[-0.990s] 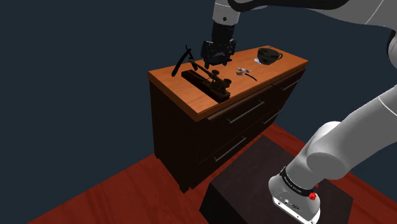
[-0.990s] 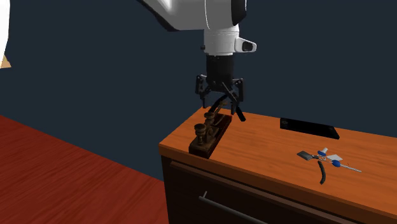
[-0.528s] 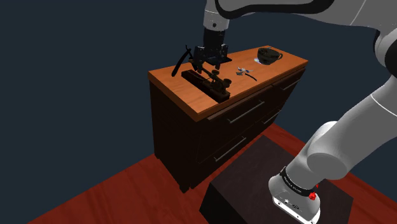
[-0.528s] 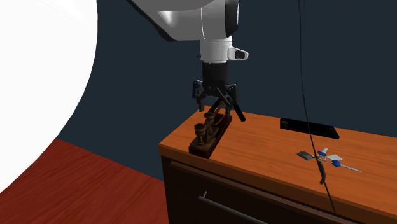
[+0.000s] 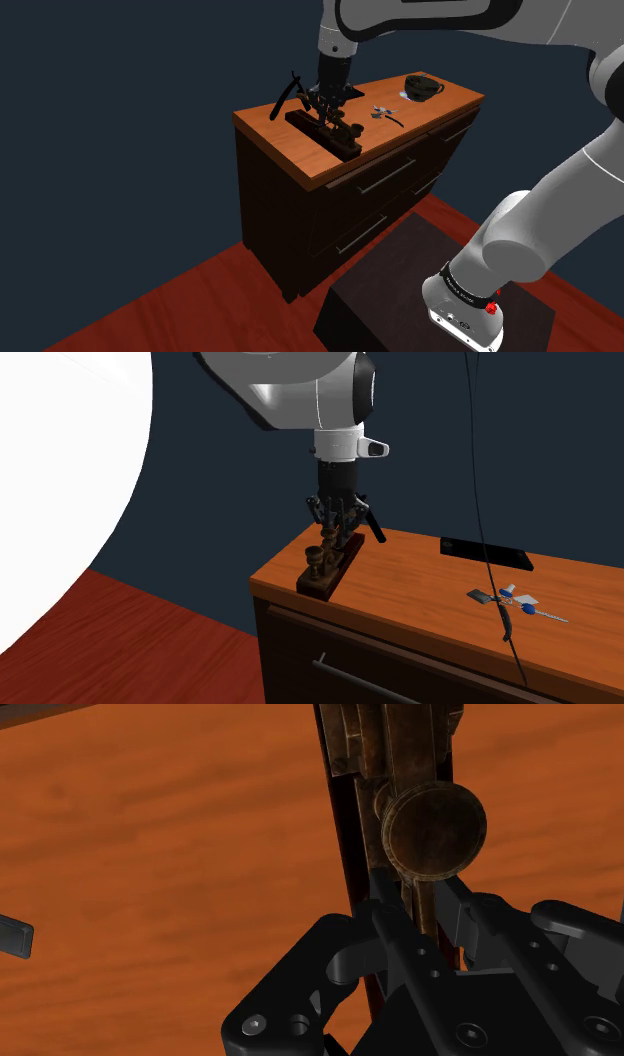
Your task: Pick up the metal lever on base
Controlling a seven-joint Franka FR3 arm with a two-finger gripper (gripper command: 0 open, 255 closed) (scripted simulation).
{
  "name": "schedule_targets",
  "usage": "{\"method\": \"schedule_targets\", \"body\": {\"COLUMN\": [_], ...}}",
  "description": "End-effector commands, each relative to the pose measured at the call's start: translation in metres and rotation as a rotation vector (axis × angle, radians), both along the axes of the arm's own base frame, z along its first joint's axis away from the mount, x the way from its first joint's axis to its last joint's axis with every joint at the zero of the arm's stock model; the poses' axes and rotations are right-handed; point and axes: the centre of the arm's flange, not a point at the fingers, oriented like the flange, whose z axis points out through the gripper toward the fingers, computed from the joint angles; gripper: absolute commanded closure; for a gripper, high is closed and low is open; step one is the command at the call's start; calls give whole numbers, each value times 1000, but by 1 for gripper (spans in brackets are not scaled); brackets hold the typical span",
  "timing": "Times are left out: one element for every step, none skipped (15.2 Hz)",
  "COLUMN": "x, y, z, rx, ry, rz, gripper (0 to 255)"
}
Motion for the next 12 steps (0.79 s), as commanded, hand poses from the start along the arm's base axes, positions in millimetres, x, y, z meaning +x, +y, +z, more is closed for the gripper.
{"method": "schedule_targets", "body": {"x": [0, 0, 0, 0, 0, 0, 0, 0, 0, 0, 0, 0], "y": [0, 0, 0, 0, 0, 0, 0, 0, 0, 0, 0, 0], "z": [0, 0, 0, 0, 0, -1, 5, 10, 15, 20, 26, 31], "rx": [0, 0, 0, 0, 0, 0, 0, 0, 0, 0, 0, 0], "ry": [0, 0, 0, 0, 0, 0, 0, 0, 0, 0, 0, 0], "rz": [0, 0, 0, 0, 0, 0, 0, 0, 0, 0, 0, 0], "gripper": [255, 255, 255, 255, 255, 255, 255, 255, 255, 255, 255, 255]}}
